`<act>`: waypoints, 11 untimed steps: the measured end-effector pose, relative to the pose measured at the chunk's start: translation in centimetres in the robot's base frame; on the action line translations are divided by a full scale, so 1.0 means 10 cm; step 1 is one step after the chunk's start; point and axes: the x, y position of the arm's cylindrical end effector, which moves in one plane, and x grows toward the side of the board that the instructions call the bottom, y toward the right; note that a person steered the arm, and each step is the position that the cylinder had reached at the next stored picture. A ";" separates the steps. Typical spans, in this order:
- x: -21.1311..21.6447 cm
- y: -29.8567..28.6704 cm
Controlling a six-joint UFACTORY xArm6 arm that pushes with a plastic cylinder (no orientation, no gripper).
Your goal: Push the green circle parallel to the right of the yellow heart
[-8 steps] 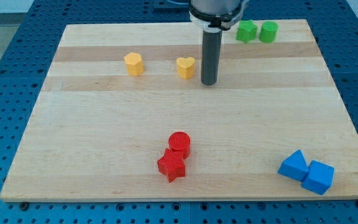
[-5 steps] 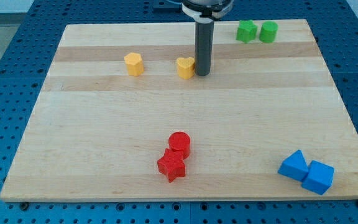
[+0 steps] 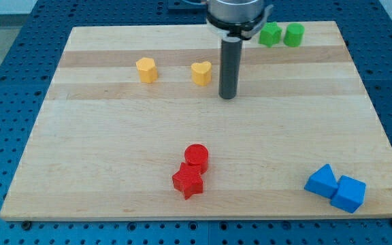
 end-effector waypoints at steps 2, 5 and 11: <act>-0.17 -0.17; -0.43 -0.22; -1.69 2.16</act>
